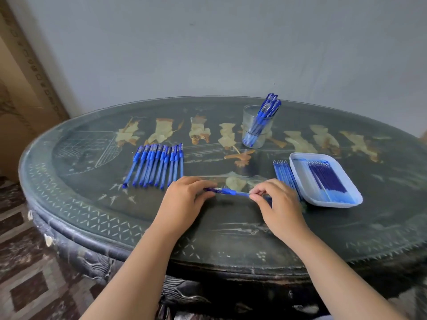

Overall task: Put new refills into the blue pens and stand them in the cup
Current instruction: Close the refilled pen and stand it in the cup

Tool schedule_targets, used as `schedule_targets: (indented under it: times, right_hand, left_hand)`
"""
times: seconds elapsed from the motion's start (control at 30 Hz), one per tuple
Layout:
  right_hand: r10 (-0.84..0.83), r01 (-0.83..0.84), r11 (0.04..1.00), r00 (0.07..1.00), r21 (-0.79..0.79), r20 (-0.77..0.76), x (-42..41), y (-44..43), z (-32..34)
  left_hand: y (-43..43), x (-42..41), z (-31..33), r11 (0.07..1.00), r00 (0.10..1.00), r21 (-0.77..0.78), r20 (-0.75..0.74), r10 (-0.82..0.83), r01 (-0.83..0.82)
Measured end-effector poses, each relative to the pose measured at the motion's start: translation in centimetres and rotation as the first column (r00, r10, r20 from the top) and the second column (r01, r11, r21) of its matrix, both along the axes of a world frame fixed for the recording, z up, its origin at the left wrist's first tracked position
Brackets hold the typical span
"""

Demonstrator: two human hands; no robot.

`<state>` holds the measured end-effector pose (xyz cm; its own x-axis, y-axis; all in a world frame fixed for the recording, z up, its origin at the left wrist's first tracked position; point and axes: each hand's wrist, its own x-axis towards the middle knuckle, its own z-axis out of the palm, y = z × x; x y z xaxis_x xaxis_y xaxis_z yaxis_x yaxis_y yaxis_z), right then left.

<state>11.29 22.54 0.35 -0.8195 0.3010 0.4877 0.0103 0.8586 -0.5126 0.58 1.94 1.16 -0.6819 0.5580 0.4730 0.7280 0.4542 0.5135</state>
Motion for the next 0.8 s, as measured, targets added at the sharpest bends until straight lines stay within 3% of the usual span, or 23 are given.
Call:
schedule_targets:
  times: [0.3,0.4,0.6,0.8]
  right_hand:
    - [0.071,-0.069,0.992,0.997,0.108,-0.007,-0.9,-2.2,-0.1]
    - [0.108,-0.106,0.992,0.994,0.071,-0.012,-1.2,-2.1,-0.5]
    - [0.139,-0.129,0.987,0.985,0.095,-0.100,-1.2,-2.2,-0.4]
    - [0.148,-0.122,0.979,0.976,0.165,-0.158,-1.0,-2.5,-0.2]
  left_hand:
    - [1.4,1.6,0.3,0.998,0.997,0.021,0.056,-0.058,0.057]
    - [1.0,1.6,0.5,0.995,0.991,0.044,0.101,-0.091,0.086]
    - [1.6,1.5,0.4,0.998,0.992,0.030,0.111,-0.064,0.061]
    - [1.5,1.6,0.7,0.997,0.976,0.062,0.212,-0.048,0.035]
